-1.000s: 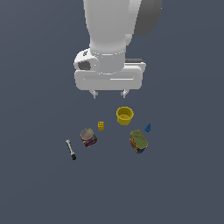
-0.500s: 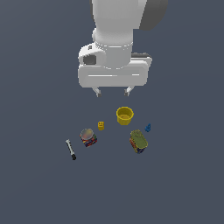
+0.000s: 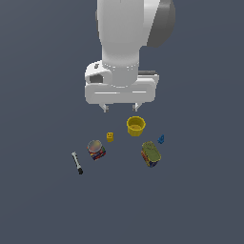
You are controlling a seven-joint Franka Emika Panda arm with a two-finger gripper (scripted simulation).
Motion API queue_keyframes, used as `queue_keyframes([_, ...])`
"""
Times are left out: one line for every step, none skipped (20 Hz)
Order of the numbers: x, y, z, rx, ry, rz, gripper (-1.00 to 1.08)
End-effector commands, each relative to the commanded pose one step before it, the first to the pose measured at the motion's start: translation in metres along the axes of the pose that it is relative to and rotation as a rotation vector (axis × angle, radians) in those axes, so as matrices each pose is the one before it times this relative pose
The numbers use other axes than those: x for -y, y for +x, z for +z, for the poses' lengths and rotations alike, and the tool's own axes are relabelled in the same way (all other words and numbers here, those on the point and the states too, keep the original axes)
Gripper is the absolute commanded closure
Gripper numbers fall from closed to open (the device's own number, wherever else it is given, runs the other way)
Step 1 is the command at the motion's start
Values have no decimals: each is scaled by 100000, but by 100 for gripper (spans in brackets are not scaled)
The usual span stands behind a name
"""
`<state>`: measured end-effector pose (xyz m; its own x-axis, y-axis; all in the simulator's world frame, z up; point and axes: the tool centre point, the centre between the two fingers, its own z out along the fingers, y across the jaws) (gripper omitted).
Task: Pick up a designated object from a clutter of objects.
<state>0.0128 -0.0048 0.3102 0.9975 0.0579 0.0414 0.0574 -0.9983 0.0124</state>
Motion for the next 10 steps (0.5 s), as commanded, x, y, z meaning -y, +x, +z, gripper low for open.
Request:
queue_keyframes([-367, -128, 1614, 320, 233, 185, -92])
queue_keyframes([-169, -72, 747, 112, 102, 76, -92])
queue_keyframes([-187, -89, 804, 128, 113, 95, -92])
queue_keyframes([-190, -115, 847, 120, 100, 94, -92])
queue_keyframes([-214, -136, 908, 144, 115, 116, -92])
queue_keyframes([-222, -166, 953, 145, 109, 122, -92])
queue_keyframes([-239, -196, 1005, 159, 111, 139, -92])
queue_keyframes([-246, -233, 1047, 160, 103, 145, -92])
queue_keyframes([-260, -265, 1079, 173, 101, 163, -92])
queue_keyframes([-255, -292, 1066, 167, 87, 163, -92])
